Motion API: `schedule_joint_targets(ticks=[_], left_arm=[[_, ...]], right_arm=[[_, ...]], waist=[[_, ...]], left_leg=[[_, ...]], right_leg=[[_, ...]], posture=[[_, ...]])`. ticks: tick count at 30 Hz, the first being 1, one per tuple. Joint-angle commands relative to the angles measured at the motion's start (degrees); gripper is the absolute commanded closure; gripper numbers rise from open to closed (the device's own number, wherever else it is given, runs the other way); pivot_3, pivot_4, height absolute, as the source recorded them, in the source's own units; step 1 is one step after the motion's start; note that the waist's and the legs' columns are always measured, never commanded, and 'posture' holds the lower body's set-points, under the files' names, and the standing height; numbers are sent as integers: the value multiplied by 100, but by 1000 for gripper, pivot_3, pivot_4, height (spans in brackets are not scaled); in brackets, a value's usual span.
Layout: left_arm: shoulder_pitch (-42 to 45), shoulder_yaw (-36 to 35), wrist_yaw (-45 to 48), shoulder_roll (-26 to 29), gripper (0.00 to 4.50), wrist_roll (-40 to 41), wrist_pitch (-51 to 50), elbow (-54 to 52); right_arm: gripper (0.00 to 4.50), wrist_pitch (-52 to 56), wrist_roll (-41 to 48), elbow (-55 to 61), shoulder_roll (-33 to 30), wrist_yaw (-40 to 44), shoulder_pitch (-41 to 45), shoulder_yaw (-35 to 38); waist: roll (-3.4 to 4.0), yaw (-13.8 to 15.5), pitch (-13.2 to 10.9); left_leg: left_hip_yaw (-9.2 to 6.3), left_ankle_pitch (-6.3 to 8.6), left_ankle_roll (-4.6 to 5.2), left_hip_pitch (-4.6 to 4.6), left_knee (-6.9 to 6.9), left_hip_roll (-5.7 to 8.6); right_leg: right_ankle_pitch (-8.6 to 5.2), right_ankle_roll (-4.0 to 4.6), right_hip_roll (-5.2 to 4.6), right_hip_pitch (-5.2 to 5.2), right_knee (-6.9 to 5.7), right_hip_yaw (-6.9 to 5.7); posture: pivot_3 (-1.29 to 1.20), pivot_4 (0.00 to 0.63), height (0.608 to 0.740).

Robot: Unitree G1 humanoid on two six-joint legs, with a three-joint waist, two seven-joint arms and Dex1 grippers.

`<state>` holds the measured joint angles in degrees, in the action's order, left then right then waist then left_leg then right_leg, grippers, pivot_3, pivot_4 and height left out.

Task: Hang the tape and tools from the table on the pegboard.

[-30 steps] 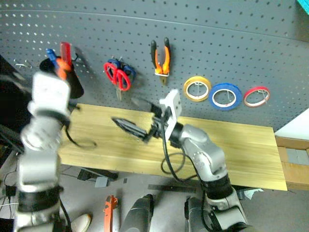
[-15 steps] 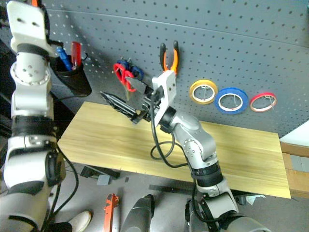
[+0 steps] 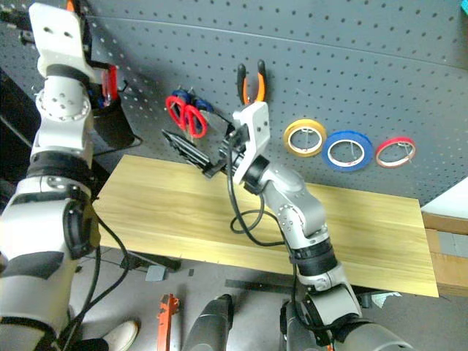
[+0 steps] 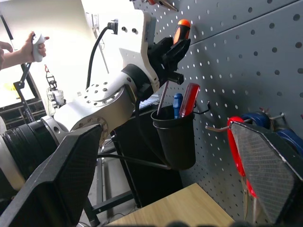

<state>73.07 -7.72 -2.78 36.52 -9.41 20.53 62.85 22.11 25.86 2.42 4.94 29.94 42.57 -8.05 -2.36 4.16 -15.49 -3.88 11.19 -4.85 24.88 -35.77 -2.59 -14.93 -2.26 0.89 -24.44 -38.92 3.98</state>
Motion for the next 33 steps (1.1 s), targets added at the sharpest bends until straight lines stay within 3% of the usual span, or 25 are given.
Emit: schedule_joint_targets(ticks=[1, 8, 18, 25, 30, 33], left_arm=[[-225, -110, 34, 48, 3561, 190, 13, -282], [-461, -137, 55, 92, 3561, 353, -102, -688], [-629, -207, 214, 99, 131, 514, -322, -1167], [-1143, -469, 398, -107, 34, 957, -866, -2116], [-2270, -697, 559, -372, 34, 1465, -2028, -4461], [-3095, -715, 482, -643, 34, 1850, -3376, -6505]], right_arm=[[0, -107, 3, 169, -14, 63, 33, 0], [0, -166, -29, 90, -77, 145, 8, -25], [0, -290, -101, -22, -118, 270, 8, -37], [0, -295, -180, 177, -276, 393, -96, -93], [0, -150, -158, 585, -631, 537, -308, -149], [0, 59, -147, 988, -911, 496, -584, -145]], waist=[[0, -7, 0], [-1, -10, 0], [-4, 25, 3], [-8, 32, 11], [-11, 29, 13], [-14, 31, 15]], left_leg=[[0, 0, 0, 0, 0, 0], [-1, 0, 0, 1, -1, -2], [-5, -2, -3, 0, -9, -2], [-5, -5, -8, 0, -9, -1], [-9, -14, -24, 0, -9, -2], [-15, -14, -24, 1, -11, -3]], right_leg=[[0, 0, 0, 0, -2, 0], [0, 1, 1, 0, -1, -4], [3, 6, 1, 2, -6, -9], [4, 7, -1, 4, -6, -9], [6, 11, -5, 4, -8, -11], [9, 15, -5, 6, -8, -15]], posture=[[218, 243, 740], [235, 223, 740], [238, 191, 740], [234, 179, 740], [232, 176, 740], [240, 175, 740]])
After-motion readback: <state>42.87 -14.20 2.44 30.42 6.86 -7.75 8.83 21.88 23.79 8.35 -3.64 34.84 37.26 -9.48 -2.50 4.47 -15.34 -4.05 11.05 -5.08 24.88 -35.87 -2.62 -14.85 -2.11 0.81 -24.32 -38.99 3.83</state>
